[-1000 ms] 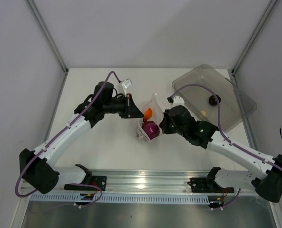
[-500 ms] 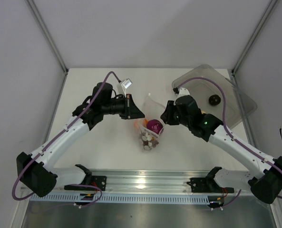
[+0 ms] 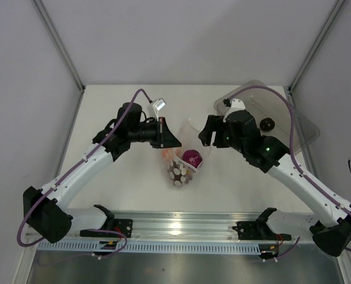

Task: Place the food in the zip-top bag and seal the zipper
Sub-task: Adjust the zipper food storage bag at the center of the board.

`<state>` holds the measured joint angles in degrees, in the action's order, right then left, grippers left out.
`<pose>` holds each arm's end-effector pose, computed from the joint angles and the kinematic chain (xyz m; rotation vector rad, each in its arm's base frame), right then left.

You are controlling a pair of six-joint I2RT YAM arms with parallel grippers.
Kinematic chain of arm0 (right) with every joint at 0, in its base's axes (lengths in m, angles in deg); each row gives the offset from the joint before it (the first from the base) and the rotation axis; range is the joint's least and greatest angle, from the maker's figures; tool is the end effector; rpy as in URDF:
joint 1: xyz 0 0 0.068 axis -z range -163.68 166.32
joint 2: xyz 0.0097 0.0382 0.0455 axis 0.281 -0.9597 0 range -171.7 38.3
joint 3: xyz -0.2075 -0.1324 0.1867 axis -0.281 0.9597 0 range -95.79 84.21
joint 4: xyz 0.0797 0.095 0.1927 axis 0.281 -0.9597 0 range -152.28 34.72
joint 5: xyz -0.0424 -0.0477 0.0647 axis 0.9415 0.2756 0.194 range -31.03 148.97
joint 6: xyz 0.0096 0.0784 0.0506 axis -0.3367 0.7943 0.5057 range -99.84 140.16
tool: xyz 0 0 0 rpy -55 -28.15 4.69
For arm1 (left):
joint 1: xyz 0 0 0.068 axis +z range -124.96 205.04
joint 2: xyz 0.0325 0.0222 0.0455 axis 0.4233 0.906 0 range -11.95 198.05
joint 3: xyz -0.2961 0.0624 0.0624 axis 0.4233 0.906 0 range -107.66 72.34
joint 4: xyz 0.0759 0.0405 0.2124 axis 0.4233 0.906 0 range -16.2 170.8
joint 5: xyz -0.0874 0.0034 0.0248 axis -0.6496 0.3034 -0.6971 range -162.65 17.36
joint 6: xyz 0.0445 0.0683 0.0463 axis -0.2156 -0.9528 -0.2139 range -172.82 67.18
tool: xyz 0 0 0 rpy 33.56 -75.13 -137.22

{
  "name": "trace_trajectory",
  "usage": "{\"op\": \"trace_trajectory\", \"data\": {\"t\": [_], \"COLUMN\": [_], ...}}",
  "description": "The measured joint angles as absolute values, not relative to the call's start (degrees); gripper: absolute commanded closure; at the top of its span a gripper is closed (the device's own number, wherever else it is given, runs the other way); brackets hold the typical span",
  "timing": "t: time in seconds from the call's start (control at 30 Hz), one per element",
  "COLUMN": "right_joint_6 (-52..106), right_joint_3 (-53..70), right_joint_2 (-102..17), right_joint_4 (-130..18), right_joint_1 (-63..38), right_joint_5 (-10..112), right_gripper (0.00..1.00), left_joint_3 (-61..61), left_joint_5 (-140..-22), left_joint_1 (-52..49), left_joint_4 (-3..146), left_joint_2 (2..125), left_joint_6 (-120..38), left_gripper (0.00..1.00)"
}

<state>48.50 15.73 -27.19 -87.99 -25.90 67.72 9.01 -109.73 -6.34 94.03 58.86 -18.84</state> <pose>0.1854 0.1511 0.3803 -0.1639 2.1310 0.5826 0.1975 -0.1803 0.3645 0.3945 2.2010 -1.3336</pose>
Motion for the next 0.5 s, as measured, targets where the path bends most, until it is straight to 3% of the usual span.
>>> {"op": "trace_trajectory", "data": {"t": [0.13, 0.5], "right_joint_6": [47.2, 46.8], "right_joint_3": [12.0, 10.8], "right_joint_2": [-25.7, -30.0], "right_joint_4": [-90.4, -89.8], "right_joint_1": [-19.1, 10.4], "right_joint_5": [69.3, 68.6], "right_gripper": [0.01, 0.0], "left_joint_3": [9.0, 9.0], "left_joint_5": [-110.3, -111.2], "left_joint_1": [-6.3, -6.3], "left_joint_4": [94.0, 93.6], "left_joint_2": [58.9, 58.9], "left_joint_6": [-18.9, -18.9], "left_gripper": [0.99, 0.99]}}
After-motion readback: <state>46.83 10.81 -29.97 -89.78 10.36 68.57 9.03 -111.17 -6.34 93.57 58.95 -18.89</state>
